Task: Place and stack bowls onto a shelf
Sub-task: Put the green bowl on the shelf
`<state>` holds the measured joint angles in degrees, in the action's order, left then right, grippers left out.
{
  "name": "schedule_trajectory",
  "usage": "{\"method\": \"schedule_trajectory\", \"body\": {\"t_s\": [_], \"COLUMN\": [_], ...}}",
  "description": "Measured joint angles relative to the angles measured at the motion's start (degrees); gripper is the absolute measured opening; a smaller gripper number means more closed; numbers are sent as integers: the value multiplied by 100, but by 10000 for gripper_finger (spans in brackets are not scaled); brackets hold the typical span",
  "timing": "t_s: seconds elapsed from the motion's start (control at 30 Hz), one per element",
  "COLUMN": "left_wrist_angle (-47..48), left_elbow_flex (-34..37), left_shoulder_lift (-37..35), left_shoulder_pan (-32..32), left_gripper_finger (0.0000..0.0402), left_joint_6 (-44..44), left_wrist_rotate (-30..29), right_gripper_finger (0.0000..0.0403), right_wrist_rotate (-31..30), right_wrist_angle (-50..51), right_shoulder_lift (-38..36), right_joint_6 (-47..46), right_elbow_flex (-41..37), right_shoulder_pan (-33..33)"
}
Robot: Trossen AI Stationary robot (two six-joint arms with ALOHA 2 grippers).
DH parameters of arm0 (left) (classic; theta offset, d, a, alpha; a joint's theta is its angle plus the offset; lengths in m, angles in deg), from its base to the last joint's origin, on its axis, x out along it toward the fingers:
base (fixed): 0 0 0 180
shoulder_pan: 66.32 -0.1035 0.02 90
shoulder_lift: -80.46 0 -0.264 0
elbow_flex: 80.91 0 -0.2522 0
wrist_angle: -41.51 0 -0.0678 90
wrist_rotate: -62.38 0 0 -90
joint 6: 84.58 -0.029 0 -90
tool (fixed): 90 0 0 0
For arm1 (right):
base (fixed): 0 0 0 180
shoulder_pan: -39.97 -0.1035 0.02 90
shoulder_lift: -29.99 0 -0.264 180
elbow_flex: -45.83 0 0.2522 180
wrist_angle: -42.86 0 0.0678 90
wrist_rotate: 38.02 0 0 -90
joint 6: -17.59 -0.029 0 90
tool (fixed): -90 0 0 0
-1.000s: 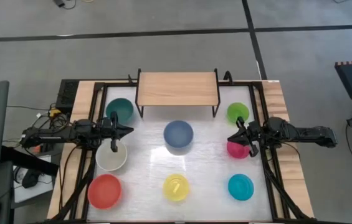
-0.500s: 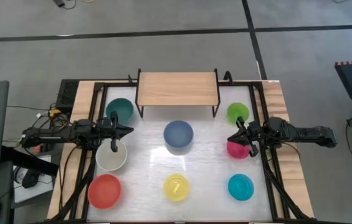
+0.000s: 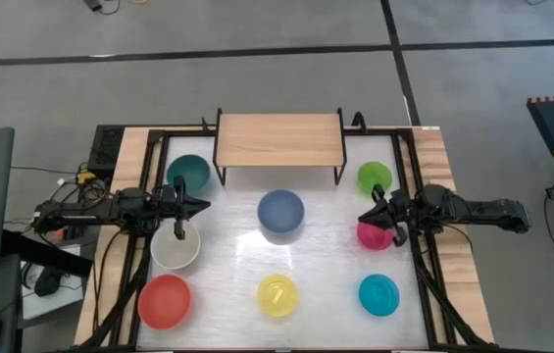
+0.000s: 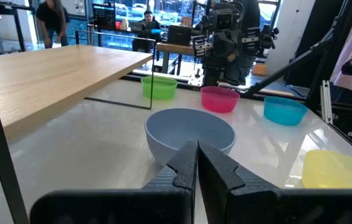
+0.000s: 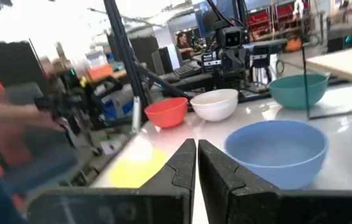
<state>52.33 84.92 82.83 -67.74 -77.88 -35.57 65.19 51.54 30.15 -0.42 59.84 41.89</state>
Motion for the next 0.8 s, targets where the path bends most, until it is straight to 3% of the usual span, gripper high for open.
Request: {"method": "schedule_trajectory", "body": {"t_s": [0.13,0.27,0.33,0.43,0.57,0.8], "left_wrist_angle": [-2,-95,-213,-390,-601,-462], "left_elbow_flex": [0,0,1,2,1,-80], "left_shoulder_lift": [0,0,-1,0,-2,3], "left_shoulder_pan": [1,-3,-3,-3,-3,-3], "left_gripper_finger": [0,0,0,0,0,0], "left_joint_6": [0,51,545,1340,2104,2358], "left_wrist_rotate": [-2,-196,-128,-147,-615,-889], "right_gripper_finger": [46,46,46,46,46,46], "right_wrist_rotate": [-120,-1156,-1645,-1997,-2411,-3828], "right_wrist_angle": [-372,-385,-374,-372,-381,-334], "right_shoulder_lift": [-2,-2,0,72,102,101], "right_joint_6": [-689,-1507,-2049,-2618,-3121,-3936], "right_elbow_flex": [4,4,4,4,4,4], "right_shoulder_pan": [1,7,7,8,7,9]}}
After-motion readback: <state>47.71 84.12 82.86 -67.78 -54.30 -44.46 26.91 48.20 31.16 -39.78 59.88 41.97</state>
